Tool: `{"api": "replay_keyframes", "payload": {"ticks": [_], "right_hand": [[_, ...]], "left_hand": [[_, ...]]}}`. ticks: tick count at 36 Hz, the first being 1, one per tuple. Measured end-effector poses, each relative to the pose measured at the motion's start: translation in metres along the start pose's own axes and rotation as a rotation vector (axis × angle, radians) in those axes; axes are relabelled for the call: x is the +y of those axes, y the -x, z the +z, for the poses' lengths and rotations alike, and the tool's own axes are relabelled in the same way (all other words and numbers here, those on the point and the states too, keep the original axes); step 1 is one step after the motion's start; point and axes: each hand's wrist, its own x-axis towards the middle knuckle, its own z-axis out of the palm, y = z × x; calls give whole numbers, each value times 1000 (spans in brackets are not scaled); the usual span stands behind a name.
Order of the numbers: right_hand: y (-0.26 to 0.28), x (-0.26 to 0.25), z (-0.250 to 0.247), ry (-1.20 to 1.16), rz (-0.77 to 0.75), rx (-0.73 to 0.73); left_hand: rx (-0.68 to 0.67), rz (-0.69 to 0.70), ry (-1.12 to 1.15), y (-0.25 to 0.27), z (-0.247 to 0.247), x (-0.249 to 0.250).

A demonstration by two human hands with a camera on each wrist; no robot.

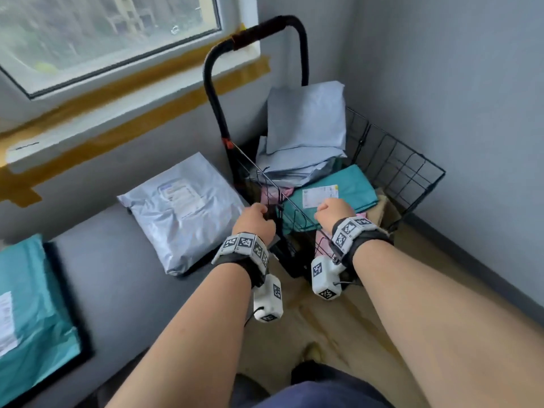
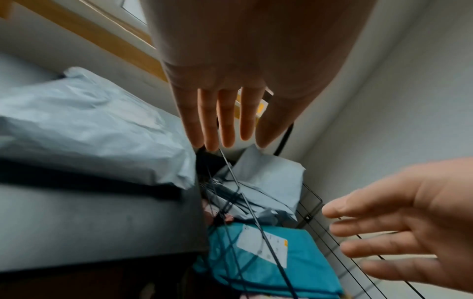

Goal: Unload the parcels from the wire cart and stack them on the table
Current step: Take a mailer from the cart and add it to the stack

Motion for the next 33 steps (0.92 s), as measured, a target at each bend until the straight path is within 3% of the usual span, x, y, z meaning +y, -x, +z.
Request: {"api": "replay_keyframes", "payload": {"ticks": [10, 17, 27, 33], "right_hand": [[-44, 90, -37, -25, 104, -27], [-92, 132, -27, -181, 283, -55], [-176, 152, 8, -190, 502, -174], [-196, 149, 25, -262, 625, -163]], "left_hand": [[-125, 84, -154, -34, 67, 79], [-231, 99, -194, -79, 107, 115], [-403, 91, -295, -151, 155, 145], [-484, 36, -332, -187, 176, 140]]}}
